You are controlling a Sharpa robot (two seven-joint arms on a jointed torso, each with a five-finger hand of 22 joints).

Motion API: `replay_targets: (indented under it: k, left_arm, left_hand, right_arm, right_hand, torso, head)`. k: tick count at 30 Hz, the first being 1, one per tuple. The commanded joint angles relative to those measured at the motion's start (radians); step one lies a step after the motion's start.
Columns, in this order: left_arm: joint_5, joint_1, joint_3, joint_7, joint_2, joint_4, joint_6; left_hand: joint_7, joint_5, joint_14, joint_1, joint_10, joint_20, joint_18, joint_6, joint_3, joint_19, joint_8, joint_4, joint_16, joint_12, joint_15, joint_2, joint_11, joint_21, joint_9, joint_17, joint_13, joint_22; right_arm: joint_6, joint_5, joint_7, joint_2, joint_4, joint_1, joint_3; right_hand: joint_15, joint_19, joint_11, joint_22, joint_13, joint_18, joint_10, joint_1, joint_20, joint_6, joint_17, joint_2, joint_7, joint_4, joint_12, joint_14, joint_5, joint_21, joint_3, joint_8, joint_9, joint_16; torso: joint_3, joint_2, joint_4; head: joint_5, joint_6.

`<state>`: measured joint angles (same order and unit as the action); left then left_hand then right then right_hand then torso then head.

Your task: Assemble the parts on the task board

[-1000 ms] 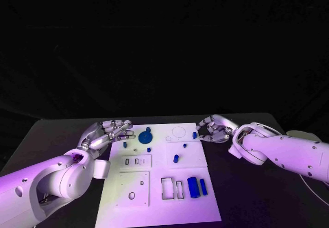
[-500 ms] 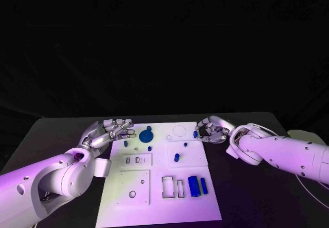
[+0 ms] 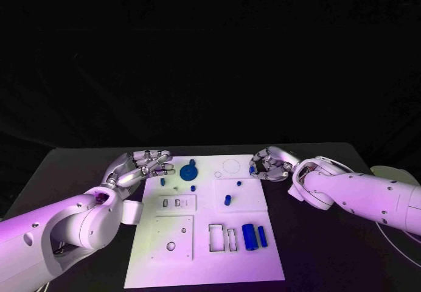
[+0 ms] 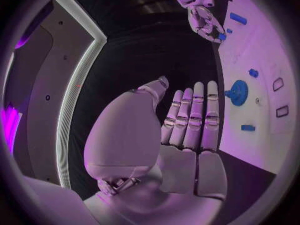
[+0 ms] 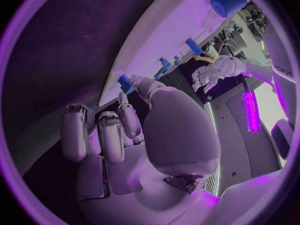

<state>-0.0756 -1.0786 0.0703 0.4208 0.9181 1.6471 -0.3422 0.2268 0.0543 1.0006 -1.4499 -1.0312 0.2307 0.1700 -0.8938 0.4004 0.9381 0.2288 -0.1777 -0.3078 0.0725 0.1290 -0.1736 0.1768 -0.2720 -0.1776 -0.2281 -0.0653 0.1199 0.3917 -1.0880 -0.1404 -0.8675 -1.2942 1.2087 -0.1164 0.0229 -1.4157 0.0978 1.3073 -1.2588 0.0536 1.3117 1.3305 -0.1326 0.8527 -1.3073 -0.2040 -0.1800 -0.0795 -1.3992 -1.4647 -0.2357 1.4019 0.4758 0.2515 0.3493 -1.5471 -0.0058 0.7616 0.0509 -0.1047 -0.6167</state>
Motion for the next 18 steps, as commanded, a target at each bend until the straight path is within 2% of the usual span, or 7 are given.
replay_targets:
  k: [1,18]
  left_arm:
    - [0.001,0.0,0.001,0.006,0.0,0.004,0.018]
    - [0.001,0.0,0.001,0.004,0.003,0.005,0.017]
  left_hand:
    - [0.002,-0.003,-0.007,0.01,0.006,0.006,0.011,0.008,0.006,-0.002,-0.007,-0.001,-0.001,-0.006,0.002,0.003,0.001,-0.003,-0.001,-0.001,0.0,-0.001]
    - [0.001,-0.003,-0.008,0.009,0.006,0.006,0.011,0.008,0.008,-0.002,-0.007,0.0,0.0,-0.006,0.002,0.004,0.001,-0.003,-0.001,-0.001,0.0,-0.001]
  right_arm:
    - [-0.001,-0.01,0.005,0.004,0.002,-0.001,0.0]
    - [-0.004,-0.015,0.011,0.017,0.013,-0.005,0.0]
  right_hand:
    - [0.003,-0.002,0.0,0.084,-0.005,0.002,0.009,0.0,-0.001,0.01,-0.159,0.01,-0.001,0.002,-0.006,-0.082,0.006,0.005,0.002,0.006,0.002,0.004]
    - [-0.015,-0.009,-0.021,0.092,-0.018,0.0,0.023,-0.006,0.014,0.063,-0.165,0.027,0.023,0.018,-0.015,-0.083,0.018,0.01,0.012,0.056,0.021,0.002]
  torso:
    - [0.0006,-0.001,-0.0012]
    - [0.0027,-0.001,-0.0023]
  head:
    - [0.002,-0.002]
    - [0.004,-0.006]
